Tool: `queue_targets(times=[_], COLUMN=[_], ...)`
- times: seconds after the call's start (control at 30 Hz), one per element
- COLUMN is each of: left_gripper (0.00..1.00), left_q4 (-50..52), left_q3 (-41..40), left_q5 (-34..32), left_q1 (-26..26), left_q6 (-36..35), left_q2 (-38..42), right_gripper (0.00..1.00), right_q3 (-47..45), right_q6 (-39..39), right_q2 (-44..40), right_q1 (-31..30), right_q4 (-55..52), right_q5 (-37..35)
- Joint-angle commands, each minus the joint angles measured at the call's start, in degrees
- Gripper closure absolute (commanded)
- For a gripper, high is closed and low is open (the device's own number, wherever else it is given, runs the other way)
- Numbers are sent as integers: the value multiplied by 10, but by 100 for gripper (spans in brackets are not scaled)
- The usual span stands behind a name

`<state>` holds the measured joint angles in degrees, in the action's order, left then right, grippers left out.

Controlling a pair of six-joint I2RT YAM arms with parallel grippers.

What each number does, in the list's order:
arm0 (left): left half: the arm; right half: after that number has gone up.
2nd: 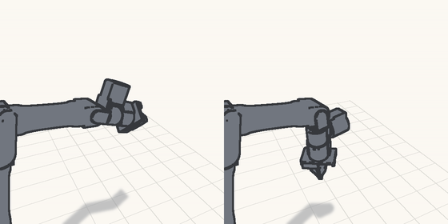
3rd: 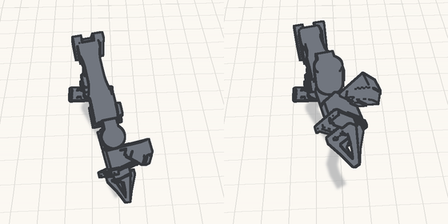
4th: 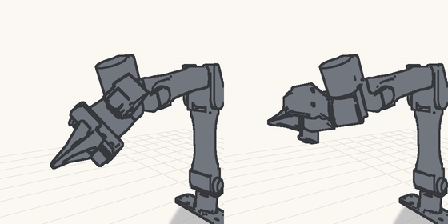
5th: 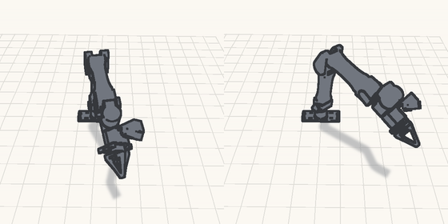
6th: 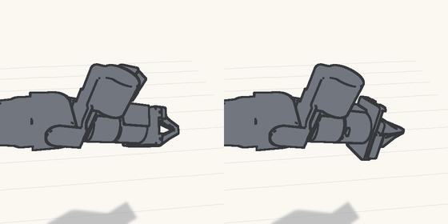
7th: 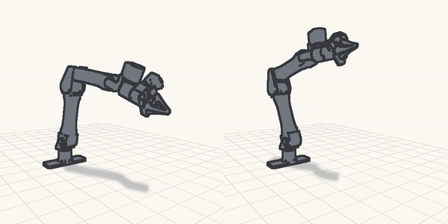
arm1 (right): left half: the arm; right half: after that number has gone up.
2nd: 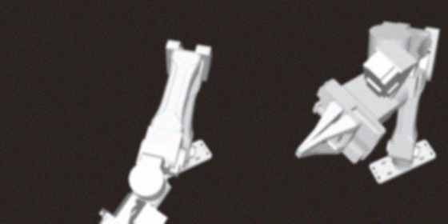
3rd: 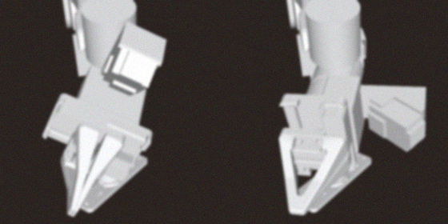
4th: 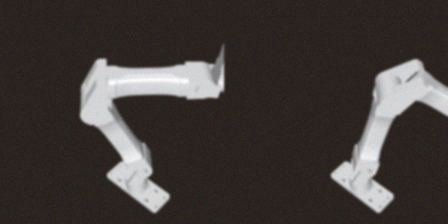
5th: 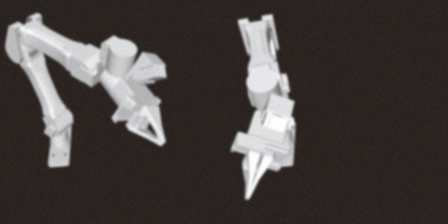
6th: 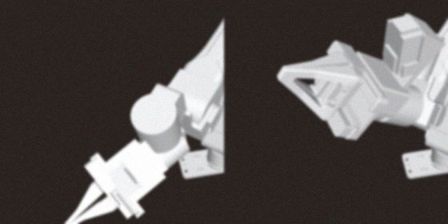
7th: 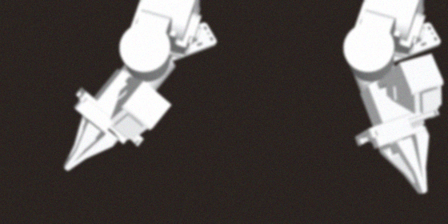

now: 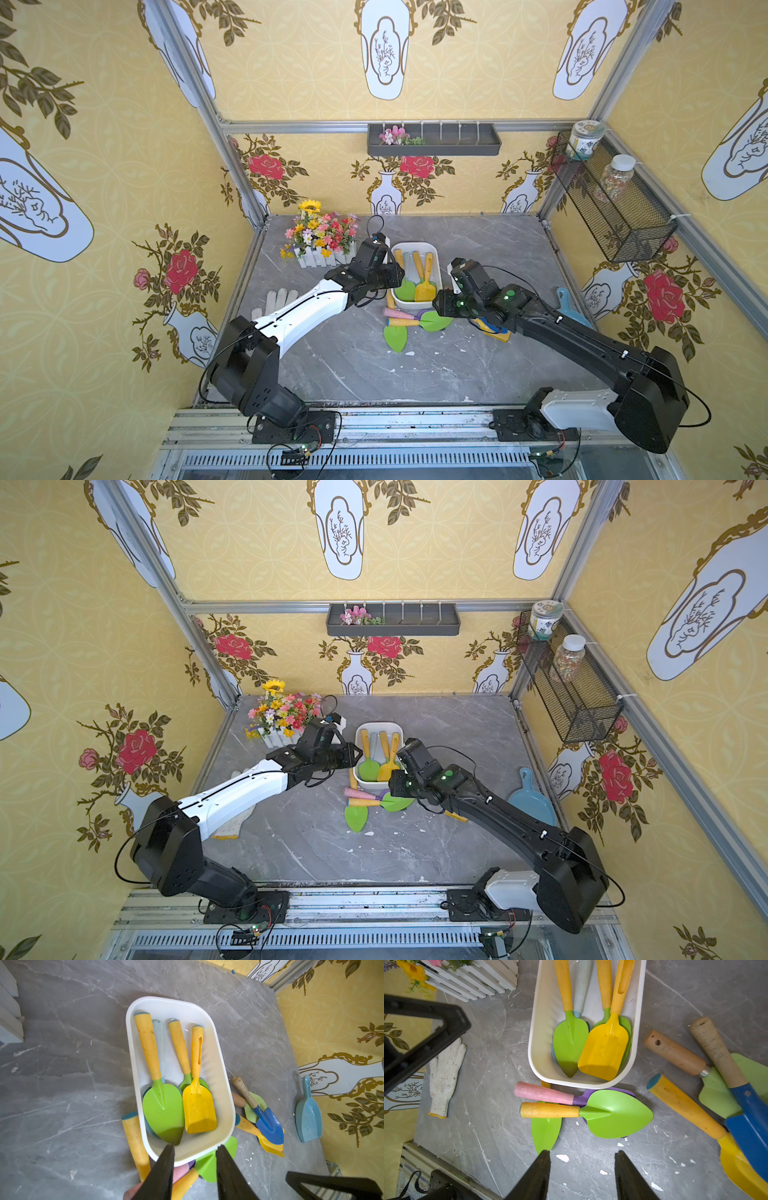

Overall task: Put the shovel into the storage box
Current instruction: Pick up the shovel from the center of the board.

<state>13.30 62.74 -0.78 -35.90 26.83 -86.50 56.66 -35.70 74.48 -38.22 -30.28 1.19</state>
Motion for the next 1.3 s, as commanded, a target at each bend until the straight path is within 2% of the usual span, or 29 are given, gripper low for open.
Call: queue_targets(times=[0.0,0.3,0.57,0.87,1.27], left_gripper=[61,61,60,60,60], left_q4=[-13,-23,-37,-52,-52], left_q3=[-32,-131,-195,-207,-219], left_q5=[17,25,24,29,26], left_q1=[1,-5,-14,-22,-22], left_q6=[19,62,95,107,106], left_q2=[26,117,153,148,155], right_gripper=[46,44,44,46,52], right_q3=[6,-1,-25,-41,-9], right_q6=[10,24,37,55,93], right_q2=[3,5,7,27,133], right_q1=[4,32,129,220,250], right_q4=[-12,-32,-50,-45,-19], right_q5=[-7,-5,11,17,-21])
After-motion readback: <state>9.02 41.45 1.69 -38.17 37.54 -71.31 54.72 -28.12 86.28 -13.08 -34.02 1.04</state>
